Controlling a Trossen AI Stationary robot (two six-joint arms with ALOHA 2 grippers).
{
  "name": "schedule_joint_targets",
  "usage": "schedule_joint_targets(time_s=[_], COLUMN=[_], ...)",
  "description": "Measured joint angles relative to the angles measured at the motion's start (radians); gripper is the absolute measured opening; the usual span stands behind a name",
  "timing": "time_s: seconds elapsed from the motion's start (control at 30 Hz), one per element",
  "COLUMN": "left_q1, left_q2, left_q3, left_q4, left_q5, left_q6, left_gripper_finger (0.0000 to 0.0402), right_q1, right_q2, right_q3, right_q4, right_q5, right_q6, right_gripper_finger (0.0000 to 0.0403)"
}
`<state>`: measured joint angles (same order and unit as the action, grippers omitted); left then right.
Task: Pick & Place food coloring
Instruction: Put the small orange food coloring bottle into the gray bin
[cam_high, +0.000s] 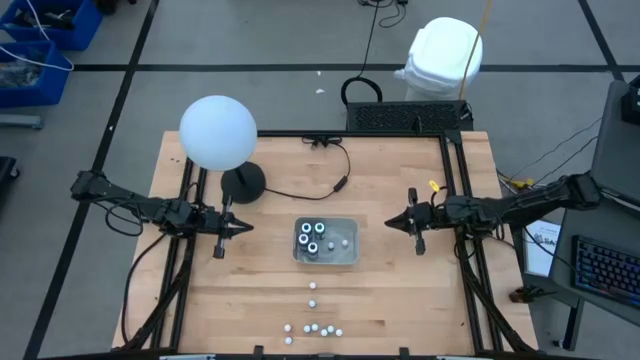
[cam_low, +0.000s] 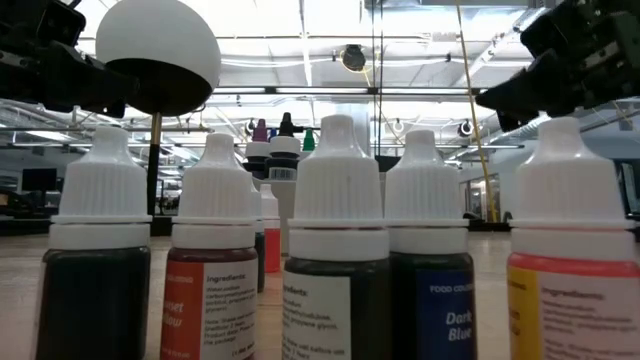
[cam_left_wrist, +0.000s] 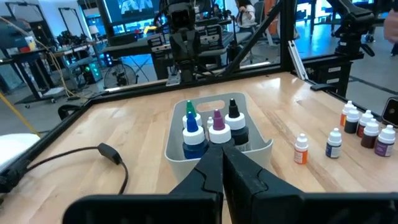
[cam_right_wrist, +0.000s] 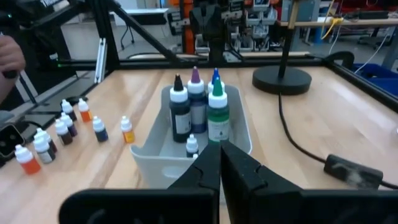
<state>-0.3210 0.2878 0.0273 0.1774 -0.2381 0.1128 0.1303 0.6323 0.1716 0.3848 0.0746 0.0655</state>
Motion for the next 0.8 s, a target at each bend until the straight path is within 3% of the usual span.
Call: schedule_joint_targets(time_s=[0.27, 0.4, 0.63, 0.8], left_q1=[-0.003, -0.036, -0.153, -0.219], left_q2=[0.004, 0.069, 0.383, 0.694], left_q3=[0.02, 0.072, 0.286, 0.55], left_q4=[0.011, 0.011, 0.005, -0.124], left_q5=[-0.061, -0.058, -0.112, -0.137], left_q6=[-0.087, -0.101, -0.1, -0.1], left_gripper_finger=[0.0008, 0.0008, 0.0005, 0.0003], right_q1=[0.0, 0.0, 0.0, 0.0], right_q2=[0.0, 0.0, 0.0, 0.0], right_q3=[-0.03, -0.055, -0.062, -0.062], right_q4=[0.01, 0.091, 0.124, 0.124], right_q5=[0.002, 0.001, -0.001, 0.0], right_q6=[-0.002, -0.035, -0.058, -0.058], right_gripper_finger=[0.0001, 0.0001, 0.0001, 0.0001])
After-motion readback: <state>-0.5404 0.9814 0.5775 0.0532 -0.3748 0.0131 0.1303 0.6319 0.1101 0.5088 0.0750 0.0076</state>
